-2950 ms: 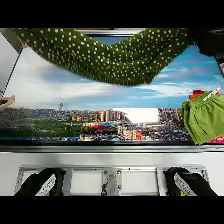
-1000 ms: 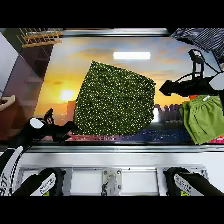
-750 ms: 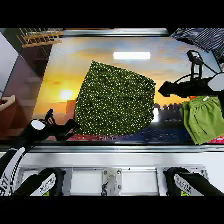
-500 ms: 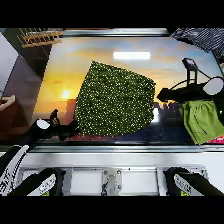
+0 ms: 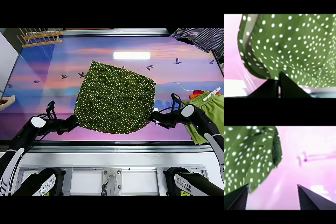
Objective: Fold the clothes and pants, and hang the long-sleeved shirts on hangers.
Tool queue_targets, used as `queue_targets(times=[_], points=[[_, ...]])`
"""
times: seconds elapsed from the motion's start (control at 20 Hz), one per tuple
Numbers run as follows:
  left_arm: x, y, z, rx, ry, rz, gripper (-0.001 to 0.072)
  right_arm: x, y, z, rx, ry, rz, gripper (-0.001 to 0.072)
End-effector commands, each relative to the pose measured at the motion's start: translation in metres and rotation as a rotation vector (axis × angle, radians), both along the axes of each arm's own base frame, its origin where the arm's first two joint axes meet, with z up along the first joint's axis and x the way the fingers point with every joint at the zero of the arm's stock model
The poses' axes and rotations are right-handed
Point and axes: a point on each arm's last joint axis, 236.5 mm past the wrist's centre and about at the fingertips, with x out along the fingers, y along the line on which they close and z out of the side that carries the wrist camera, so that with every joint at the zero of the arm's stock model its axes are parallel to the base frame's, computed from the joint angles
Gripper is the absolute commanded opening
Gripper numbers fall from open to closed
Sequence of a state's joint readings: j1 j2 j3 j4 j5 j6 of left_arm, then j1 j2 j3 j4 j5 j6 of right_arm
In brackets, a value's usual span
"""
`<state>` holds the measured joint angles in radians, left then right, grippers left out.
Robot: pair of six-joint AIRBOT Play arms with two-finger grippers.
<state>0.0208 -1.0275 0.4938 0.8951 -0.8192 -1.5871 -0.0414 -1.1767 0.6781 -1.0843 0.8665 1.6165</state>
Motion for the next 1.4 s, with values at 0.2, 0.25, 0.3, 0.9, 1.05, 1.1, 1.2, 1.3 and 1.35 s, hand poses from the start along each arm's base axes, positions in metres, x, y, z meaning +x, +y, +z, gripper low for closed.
queue_targets(times=[0.2,0.25,0.3,0.9,1.05,1.1,1.2,1.3,1.35], points=[[0.001,0.004,0.002,0.027,-0.019,-0.017,0.0002,0.025,0.021,-0.030,0.123,-0.071,-0.059,0.0476],[0.001,0.004,0.002,0.027,-0.019,-0.017,0.0002,0.025,0.021,-0.031,0.121,-0.071,-0.051,0.0444],[0.001,0.004,0.003,0.027,-0.020,-0.017,0.0002,0.025,0.021,-0.031,0.116,-0.077,-0.038,0.0312],[0.079,0.037,0.364,0.097,-0.892,0.057,0.0002,0.060,0.011,0.262,-0.162,-0.618,0.380,0.0010],[0.012,0.029,0.500,0.129,-1.230,0.056,0.0002,0.018,0.017,0.373,-0.197,-0.831,0.378,0.0010],[-0.016,0.026,0.531,0.137,-1.319,0.057,0.0002,0.002,0.018,0.396,-0.203,-0.883,0.370,0.0010],[-0.066,0.019,0.573,0.149,-1.454,0.056,0.0001,-0.031,0.020,0.427,-0.201,-0.951,0.346,0.0009],[-0.099,0.015,0.596,0.152,-1.536,0.057,0.0001,-0.061,0.023,0.437,-0.182,-0.962,0.325,0.0010],[-0.108,0.014,0.602,0.152,-1.558,0.058,0.0001,-0.072,0.024,0.436,-0.168,-0.946,0.318,0.0009]])
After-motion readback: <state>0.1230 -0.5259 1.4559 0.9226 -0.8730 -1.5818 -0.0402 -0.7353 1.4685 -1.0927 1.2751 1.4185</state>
